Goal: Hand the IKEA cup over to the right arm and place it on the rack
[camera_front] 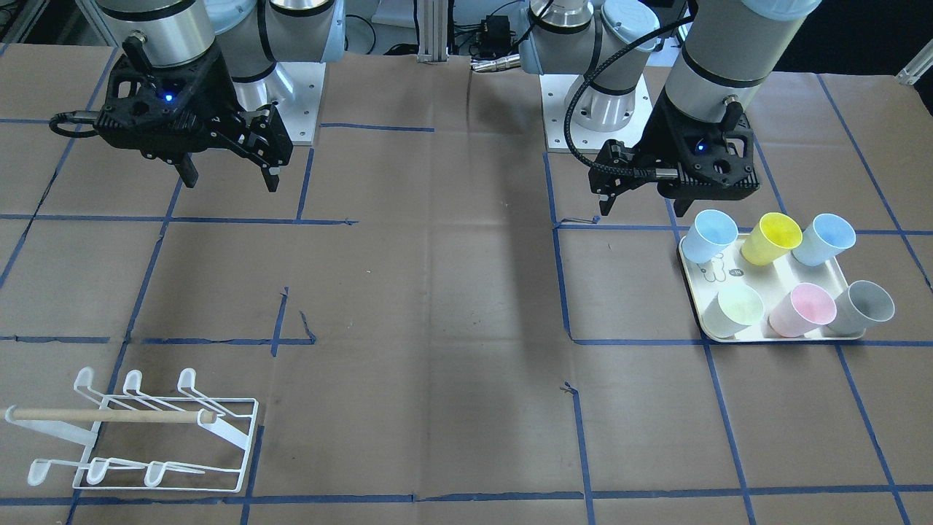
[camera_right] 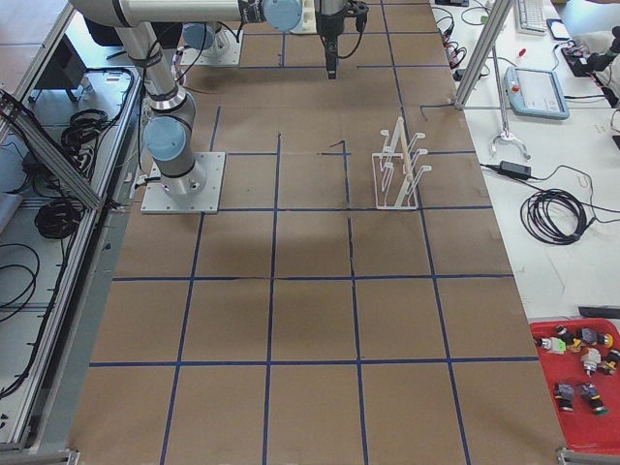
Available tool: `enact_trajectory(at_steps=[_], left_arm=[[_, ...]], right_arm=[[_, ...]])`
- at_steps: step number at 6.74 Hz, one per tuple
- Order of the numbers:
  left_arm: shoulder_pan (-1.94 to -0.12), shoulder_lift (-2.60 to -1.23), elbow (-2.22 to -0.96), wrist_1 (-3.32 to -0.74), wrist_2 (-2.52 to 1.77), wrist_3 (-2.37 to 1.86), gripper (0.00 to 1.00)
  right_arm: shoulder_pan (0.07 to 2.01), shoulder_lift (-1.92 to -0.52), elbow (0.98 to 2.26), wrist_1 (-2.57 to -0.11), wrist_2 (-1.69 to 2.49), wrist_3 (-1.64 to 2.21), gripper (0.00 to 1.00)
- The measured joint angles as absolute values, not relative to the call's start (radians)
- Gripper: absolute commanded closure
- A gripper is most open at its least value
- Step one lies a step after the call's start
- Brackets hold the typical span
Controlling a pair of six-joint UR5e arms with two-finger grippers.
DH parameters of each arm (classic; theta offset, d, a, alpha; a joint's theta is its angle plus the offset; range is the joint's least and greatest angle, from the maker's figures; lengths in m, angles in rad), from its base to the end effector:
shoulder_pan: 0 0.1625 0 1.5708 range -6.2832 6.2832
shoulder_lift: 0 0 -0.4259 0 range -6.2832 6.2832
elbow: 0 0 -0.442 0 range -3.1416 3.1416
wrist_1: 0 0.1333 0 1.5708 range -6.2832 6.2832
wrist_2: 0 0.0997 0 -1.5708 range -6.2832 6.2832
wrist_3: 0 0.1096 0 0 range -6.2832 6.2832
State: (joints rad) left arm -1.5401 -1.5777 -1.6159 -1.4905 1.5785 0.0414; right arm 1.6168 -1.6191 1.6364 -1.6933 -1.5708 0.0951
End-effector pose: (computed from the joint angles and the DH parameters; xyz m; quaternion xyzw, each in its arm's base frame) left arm -0.1156 -0.5509 0.4587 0.0053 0.9999 -0.0140 0.0044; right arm 0.1576 -0.5253 0.4817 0.0245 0.9983 -0.0524 0.0037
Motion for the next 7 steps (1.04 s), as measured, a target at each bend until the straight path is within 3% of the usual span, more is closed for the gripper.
enact_trajectory(at_steps=[7], left_arm=[[-1.540,-1.577,-1.618,-1.490,1.579,0.041,0.00]], right_arm=[[1.617,-1.617,1.632,-1.703,-1.571,0.089,0.00]])
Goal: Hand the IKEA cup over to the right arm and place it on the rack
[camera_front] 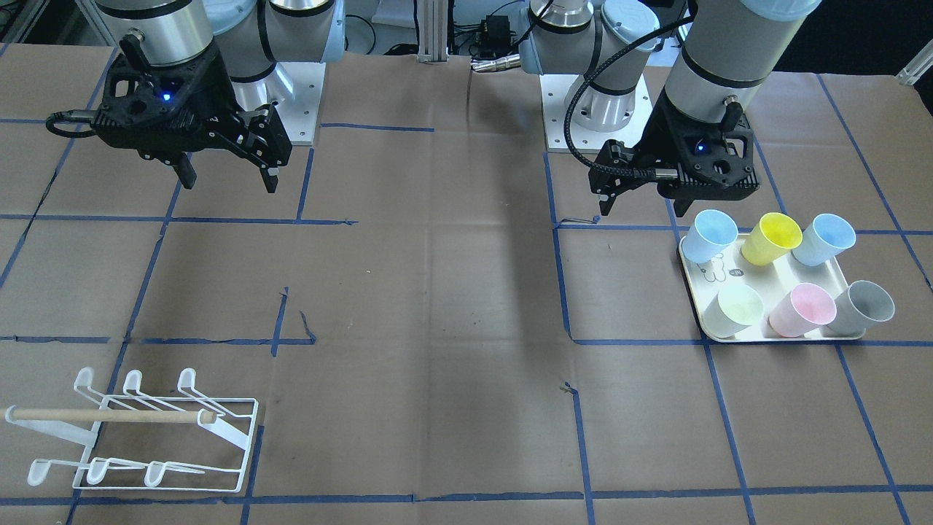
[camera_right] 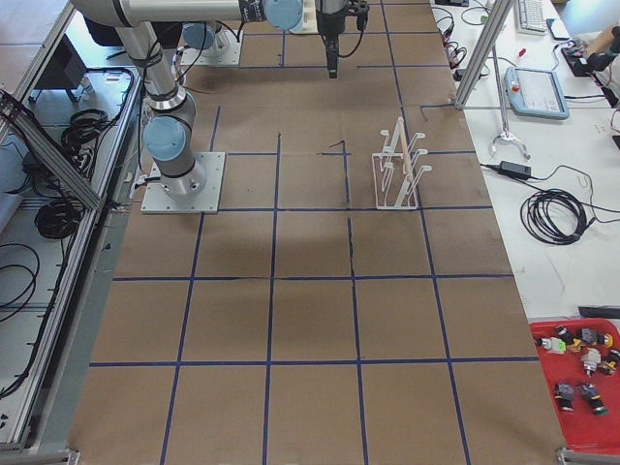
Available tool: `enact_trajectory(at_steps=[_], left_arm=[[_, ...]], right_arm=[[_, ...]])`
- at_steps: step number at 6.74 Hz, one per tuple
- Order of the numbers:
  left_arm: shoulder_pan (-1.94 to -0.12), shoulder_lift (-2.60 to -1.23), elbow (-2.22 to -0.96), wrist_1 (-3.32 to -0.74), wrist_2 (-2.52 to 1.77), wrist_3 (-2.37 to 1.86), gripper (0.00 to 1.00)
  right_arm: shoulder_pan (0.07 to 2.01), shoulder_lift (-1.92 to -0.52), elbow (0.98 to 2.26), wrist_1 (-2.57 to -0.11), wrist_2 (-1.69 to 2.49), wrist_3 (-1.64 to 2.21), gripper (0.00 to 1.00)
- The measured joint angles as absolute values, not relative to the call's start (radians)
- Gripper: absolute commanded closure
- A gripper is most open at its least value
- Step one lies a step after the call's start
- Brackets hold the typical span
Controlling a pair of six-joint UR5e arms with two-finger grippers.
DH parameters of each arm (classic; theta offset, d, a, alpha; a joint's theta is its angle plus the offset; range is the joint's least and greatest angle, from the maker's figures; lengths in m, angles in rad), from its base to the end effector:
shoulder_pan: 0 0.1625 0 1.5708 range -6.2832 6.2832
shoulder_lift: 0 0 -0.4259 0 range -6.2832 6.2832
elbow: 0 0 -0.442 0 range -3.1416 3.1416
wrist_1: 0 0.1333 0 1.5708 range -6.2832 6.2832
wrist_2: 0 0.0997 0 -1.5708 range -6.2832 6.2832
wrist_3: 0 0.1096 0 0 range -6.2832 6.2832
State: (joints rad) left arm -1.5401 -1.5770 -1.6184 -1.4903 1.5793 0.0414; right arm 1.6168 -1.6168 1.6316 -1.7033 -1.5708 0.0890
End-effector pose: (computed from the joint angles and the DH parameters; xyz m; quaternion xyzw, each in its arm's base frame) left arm -0.1155 -0.5504 0.4577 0.0053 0.9999 -0.0132 0.0047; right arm 0.1577 -0.5276 0.4843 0.0215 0.9980 -0.0587 0.0040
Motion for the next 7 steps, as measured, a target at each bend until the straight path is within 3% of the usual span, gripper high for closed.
enact_trajectory(at_steps=[3,7], left_arm=[[-1.538,-1.577,-1.618,-1.490,1.579,0.042,0.00],[-1.414,-1.579,-1.611,-1.488,1.577,0.161,0.00]], right_arm=[[1.617,-1.615,1.654,-1.833,-1.523,0.088,0.00],[1.622,-1.617,1.857,-2.378,-1.351,0.182,0.00]])
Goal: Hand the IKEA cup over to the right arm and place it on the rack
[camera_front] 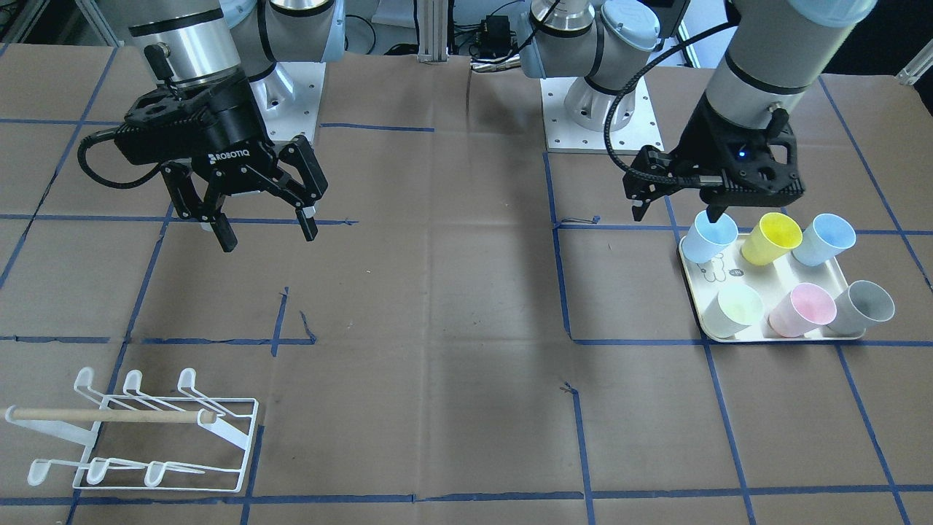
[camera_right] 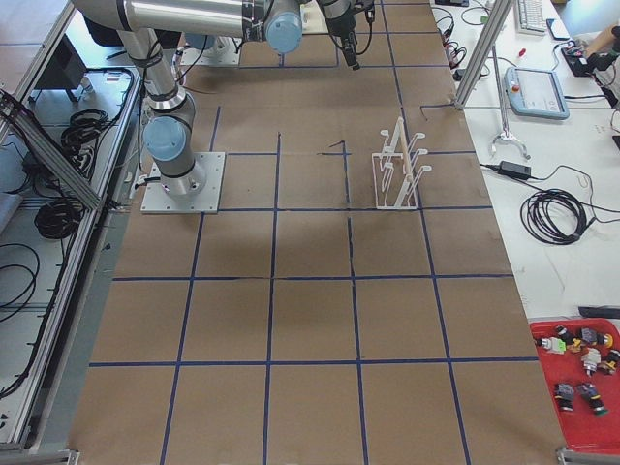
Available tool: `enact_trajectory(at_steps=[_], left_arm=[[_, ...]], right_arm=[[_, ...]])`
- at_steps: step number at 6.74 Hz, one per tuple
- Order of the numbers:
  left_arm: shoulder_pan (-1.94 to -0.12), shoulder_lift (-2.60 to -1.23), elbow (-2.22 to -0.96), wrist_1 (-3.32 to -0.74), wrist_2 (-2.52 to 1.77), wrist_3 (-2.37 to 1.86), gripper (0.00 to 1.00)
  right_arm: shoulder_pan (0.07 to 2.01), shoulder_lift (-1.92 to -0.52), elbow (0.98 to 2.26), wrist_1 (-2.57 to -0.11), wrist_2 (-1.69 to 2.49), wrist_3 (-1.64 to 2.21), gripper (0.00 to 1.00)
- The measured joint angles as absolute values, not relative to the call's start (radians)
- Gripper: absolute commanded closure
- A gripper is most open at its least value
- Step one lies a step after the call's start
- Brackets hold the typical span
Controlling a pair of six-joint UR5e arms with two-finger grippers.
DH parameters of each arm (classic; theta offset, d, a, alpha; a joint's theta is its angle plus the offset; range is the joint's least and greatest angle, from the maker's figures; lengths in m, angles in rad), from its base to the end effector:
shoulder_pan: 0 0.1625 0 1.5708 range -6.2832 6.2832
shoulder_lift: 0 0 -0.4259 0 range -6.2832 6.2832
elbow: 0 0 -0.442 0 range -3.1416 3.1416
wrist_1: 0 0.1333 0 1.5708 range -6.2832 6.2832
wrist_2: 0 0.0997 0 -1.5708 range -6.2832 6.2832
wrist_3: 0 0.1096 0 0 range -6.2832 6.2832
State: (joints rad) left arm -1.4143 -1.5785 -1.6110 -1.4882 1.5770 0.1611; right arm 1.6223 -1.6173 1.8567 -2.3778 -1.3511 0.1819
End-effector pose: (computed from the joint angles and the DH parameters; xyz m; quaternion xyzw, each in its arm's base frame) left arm -0.0456 -0.5622 0.4611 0.0022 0.9998 -0.0166 0.0058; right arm 0.1854 -0.5423 0.4465 0.0315 0.9542 -0.2642 0.1369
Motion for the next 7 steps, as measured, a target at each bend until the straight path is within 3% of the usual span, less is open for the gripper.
enact_trajectory(at_steps=[3,7], left_arm=[[-1.198,-1.602,-1.616,-1.465,1.573,0.381,0.00],[-1.140,-1.714,-1.662,-1.358,1.573,0.432,0.00]], right_arm=[[1.624,-1.623,1.979,-2.714,-1.194,0.588,0.00],[1.626,-1.617,2.122,-3.060,-1.084,1.089,0.01]])
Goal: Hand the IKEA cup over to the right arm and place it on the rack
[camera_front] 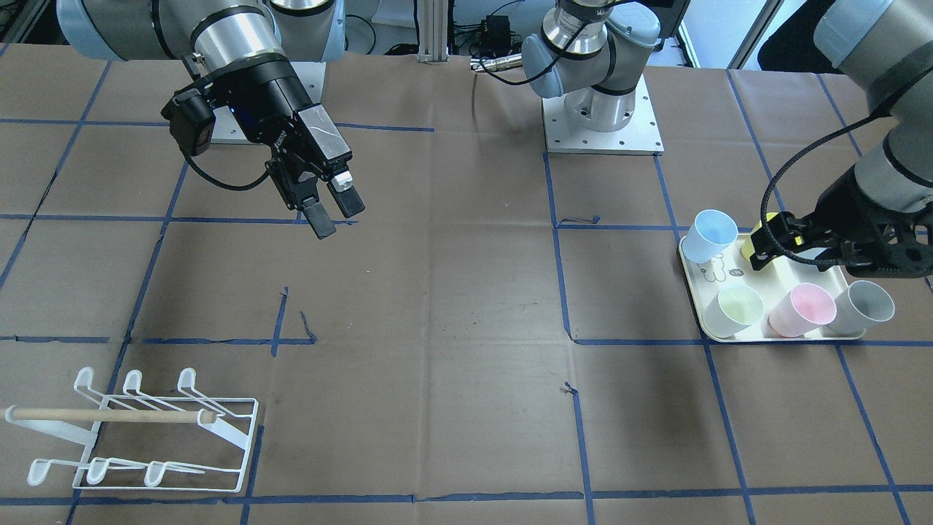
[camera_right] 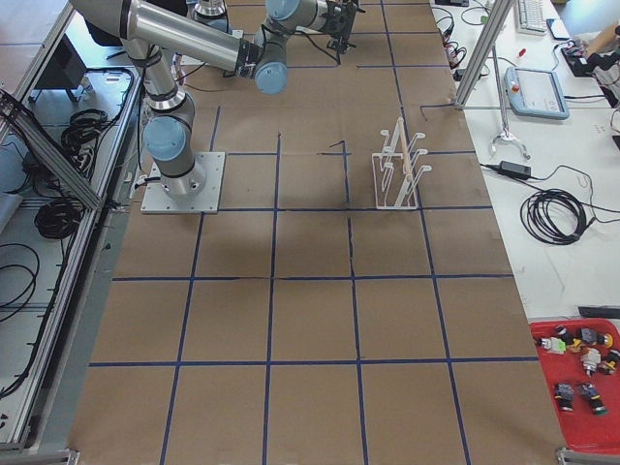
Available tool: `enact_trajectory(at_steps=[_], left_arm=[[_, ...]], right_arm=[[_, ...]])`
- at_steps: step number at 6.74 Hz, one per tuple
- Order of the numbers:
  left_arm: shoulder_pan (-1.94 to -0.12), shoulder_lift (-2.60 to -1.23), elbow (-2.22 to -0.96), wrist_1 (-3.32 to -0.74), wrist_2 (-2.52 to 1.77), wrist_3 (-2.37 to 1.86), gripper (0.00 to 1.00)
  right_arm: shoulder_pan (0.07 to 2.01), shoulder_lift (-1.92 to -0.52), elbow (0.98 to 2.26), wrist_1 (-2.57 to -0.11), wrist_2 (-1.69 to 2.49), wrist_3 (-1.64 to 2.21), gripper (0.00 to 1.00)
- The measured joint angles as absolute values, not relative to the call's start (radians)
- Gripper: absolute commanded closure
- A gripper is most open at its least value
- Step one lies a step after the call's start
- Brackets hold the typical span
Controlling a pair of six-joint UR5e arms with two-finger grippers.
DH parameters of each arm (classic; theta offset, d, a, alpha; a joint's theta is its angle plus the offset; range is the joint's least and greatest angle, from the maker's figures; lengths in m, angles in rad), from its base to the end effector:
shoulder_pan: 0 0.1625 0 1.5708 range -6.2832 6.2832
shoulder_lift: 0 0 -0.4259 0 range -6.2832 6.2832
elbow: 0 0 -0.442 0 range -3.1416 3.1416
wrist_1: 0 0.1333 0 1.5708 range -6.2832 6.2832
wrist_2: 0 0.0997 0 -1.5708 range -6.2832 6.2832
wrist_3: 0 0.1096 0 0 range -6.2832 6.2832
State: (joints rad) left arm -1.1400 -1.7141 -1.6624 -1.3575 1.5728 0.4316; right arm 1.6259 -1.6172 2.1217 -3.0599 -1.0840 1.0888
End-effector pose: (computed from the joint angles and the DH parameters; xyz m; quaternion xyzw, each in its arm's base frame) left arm 0.1246 -0.5898 0.3694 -0.0004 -0.9999 -0.0102 0.0036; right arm 0.2120 -0.4921 0.4038 0.3236 0.7998 -0.2708 0.4269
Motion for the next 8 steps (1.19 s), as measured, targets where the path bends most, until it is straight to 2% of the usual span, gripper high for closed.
enact_trajectory(at_steps=[4,6,7,8], left_arm=[[-1.137,-1.775,-1.927,-1.048,1.577,0.433,0.00],[-1.137,-1.802,-2.007,-0.944,1.581,0.436,0.01],[-1.137,-1.807,-2.017,-0.929,1.583,0.438,0.06],[-1.137,-1.806,-2.017,-0.925,1.586,0.438,0.32]], right_arm=[[1.628,-1.610,2.206,-3.186,-1.068,1.255,0.02],[1.629,-1.591,2.241,-3.260,-1.065,1.259,0.02],[1.629,-1.583,2.244,-3.275,-1.063,1.259,0.02],[1.629,-1.577,2.245,-3.281,-1.061,1.259,0.02]])
